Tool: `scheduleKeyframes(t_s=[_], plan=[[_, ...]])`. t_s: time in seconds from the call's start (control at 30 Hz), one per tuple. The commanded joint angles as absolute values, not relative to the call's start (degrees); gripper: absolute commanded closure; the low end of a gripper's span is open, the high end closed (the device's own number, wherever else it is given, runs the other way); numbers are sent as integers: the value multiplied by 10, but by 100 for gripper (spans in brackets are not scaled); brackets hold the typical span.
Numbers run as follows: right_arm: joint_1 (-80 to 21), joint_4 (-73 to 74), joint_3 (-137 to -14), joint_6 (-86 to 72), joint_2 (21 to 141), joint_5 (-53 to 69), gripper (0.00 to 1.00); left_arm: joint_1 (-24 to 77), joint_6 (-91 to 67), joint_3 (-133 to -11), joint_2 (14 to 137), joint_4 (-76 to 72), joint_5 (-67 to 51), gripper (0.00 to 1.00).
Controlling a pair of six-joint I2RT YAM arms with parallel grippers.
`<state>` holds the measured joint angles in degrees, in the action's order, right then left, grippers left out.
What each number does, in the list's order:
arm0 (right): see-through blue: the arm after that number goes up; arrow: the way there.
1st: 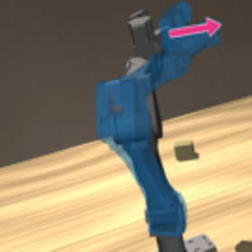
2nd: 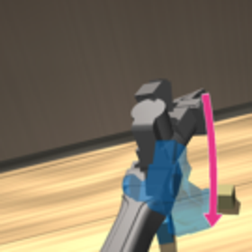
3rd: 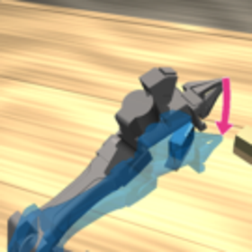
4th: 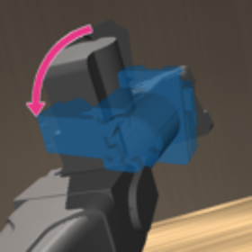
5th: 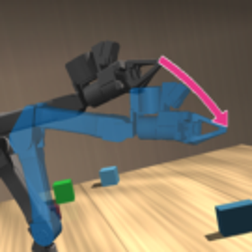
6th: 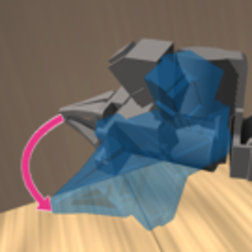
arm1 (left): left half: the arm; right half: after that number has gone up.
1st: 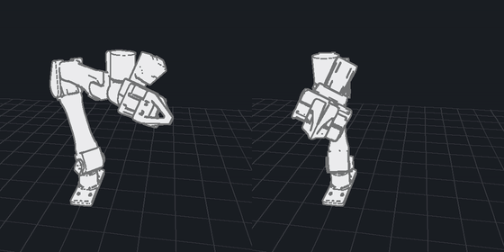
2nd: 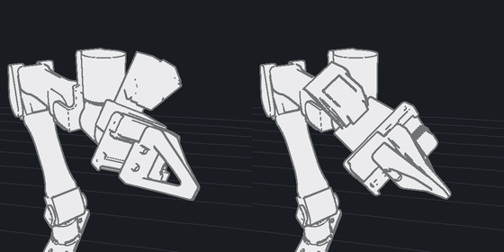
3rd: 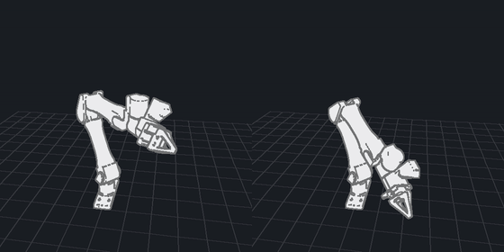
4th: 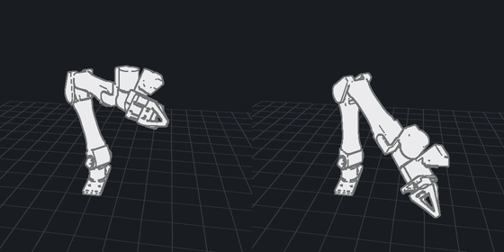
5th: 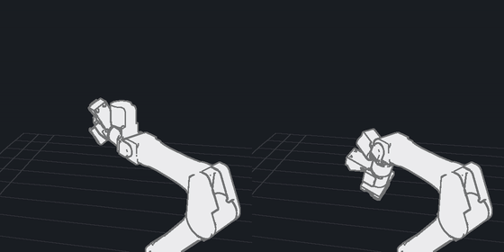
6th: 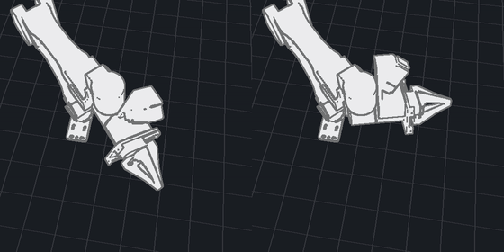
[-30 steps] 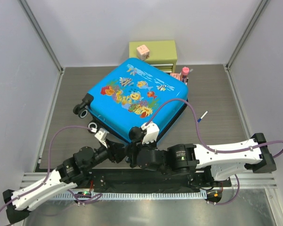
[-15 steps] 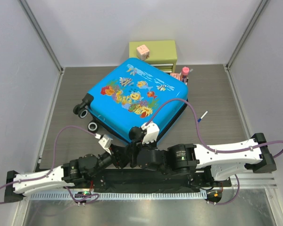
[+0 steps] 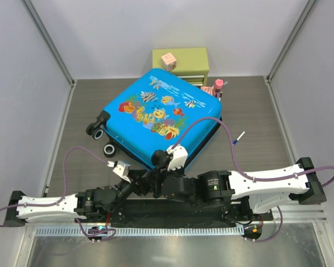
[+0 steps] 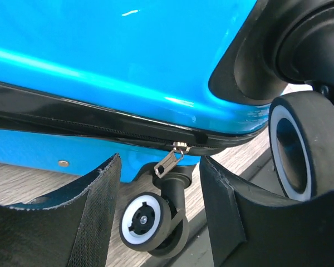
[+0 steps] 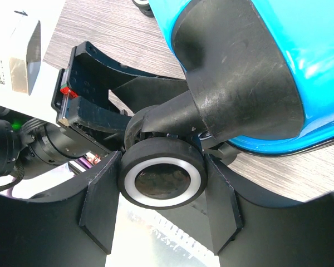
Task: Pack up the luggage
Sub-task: Zip the luggage at the center of the board.
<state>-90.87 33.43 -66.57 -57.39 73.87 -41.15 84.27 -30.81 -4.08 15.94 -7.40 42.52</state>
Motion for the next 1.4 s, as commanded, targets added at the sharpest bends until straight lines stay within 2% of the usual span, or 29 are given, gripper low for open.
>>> scheduleKeyframes(t_s=[0.0, 0.33, 0.57, 1.03, 1.13, 1.27, 1.33, 1.37], plan=[[-882, 248, -679, -574, 709, -503, 99, 845, -298, -35, 164, -115, 464, 40], [-883, 237, -688, -569, 724, -494, 99, 845, -294, -45, 250, -172, 461, 40], [-883, 234, -686, -568, 725, -490, 99, 845, -289, -24, 250, -225, 475, 45], [-882, 218, -686, -563, 731, -487, 99, 845, -285, -22, 295, -267, 476, 47], [-882, 215, -684, -564, 730, -488, 99, 844, -282, -22, 311, -285, 474, 55], [-882, 214, -682, -564, 731, -491, 98, 844, -284, -21, 326, -299, 469, 83], [-881, 212, -681, -565, 731, -493, 99, 845, -284, -19, 332, -305, 469, 90], [-880, 212, -681, -564, 731, -494, 99, 845, -285, -18, 333, -307, 469, 99]])
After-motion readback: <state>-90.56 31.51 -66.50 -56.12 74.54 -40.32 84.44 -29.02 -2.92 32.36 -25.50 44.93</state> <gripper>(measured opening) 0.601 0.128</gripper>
